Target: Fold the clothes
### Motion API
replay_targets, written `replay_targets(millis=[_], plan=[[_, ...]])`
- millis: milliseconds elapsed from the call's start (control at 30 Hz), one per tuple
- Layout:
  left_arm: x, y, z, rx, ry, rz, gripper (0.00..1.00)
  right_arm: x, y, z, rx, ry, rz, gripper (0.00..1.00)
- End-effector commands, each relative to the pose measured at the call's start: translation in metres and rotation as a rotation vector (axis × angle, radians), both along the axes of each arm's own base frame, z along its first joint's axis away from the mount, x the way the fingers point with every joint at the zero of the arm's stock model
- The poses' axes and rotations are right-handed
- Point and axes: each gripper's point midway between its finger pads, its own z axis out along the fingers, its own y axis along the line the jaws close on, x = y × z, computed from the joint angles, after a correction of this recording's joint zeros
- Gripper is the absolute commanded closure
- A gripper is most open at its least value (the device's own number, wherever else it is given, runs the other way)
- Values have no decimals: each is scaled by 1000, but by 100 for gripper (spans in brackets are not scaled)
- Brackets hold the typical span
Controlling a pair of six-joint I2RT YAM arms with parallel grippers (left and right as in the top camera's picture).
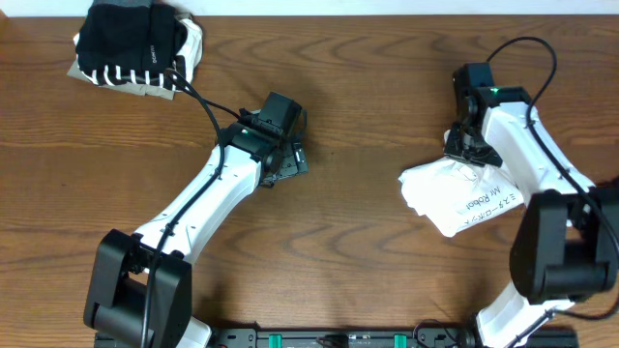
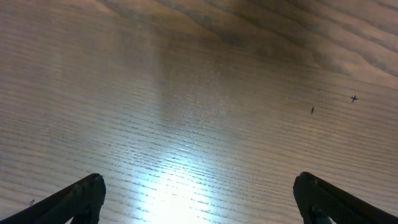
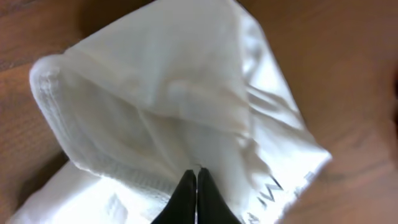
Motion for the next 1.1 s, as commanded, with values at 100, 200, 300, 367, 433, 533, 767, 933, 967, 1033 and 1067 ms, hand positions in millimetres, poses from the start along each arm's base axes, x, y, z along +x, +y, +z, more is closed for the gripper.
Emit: replay_targets(millis=[100,200,300,367,433,533,767,933,967,1033,1067], plan=[[-1,3,-4,16,7,6,2,-13,-11,50,-30,-92,-82,98],[-1,3,-4,16,8,6,2,-28,-18,55,-50,-62,-131,98],[-1,3,-4,16,8,6,2,-39,-28,56,-83,-37,-183,98],[-1,3,-4,16,8,6,2,-38,-29,55,-73,-41,-189,98],[-1,3,-4,15,6,6,2,-32,-21,53,-21,-53,-175,86],[1,3,-3,12,0,7,2,-8,16,46,153,-83,44,62],[1,2,-3,12,-1,7,2,30,55,49,184,-191,285,40],[0,3,-3,13,2,7,2,27,57,33,115,-138,261,42],[0,3,-3,13,2,7,2,27,57,28,114,-125,261,42],[0,3,-3,13,1,7,2,27,55,15,103,-95,258,41],[0,3,-3,13,1,7,2,28,52,10,84,-80,252,40]])
